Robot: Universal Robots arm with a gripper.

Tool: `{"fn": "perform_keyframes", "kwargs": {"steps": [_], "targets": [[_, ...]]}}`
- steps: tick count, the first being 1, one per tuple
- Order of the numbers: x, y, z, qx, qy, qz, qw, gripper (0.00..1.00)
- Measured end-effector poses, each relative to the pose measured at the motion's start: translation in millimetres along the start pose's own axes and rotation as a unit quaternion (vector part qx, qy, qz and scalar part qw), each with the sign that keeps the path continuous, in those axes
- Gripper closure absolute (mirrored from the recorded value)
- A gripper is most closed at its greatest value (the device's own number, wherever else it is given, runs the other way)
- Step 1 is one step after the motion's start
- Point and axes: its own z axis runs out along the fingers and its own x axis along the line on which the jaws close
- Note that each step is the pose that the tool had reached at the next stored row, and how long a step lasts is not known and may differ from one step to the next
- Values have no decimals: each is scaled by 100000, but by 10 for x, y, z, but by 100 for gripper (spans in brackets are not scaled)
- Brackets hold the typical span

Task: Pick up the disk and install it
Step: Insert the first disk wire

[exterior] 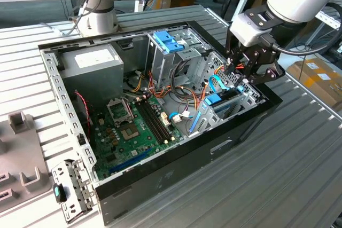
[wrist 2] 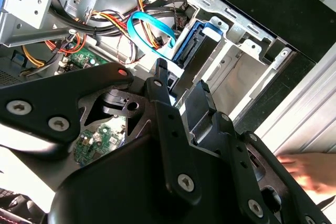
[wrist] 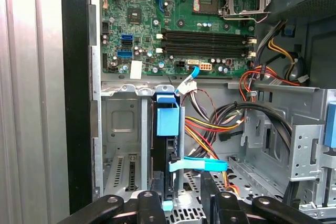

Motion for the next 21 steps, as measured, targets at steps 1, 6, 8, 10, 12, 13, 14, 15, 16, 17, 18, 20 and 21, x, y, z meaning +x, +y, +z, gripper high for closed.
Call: {"fn": "perform_keyframes", "kwargs": {"steps": [1, 6, 8, 10, 12, 13, 14, 15, 16, 17, 18, 20, 21], "targets": [[0, 0, 0, -1, -1, -1, 100000, 58], [-1, -7, -1, -52, 12, -1, 100000, 58], [-2, -31, 1, -350, 23, 46, 99999, 58], [-2, -32, 2, -384, 16, 57, 99999, 58], [-2, -33, 2, -389, 19, 52, 99999, 58], [-2, -33, 3, -402, 15, 57, 99999, 58], [-1, -46, 4, -576, 19, 68, 99998, 58], [-2, -61, 6, -900, 51, 124, 99996, 58], [-1, -73, 7, -1147, 62, 154, 99993, 58], [-1, -84, 9, -1346, 68, 182, 99991, 58], [-2, -89, 9, -1491, 66, 205, 99989, 58], [-1, -89, 9, -1503, 73, 210, 99988, 58], [-1, -90, 10, -1652, 78, 229, 99986, 58]]}}
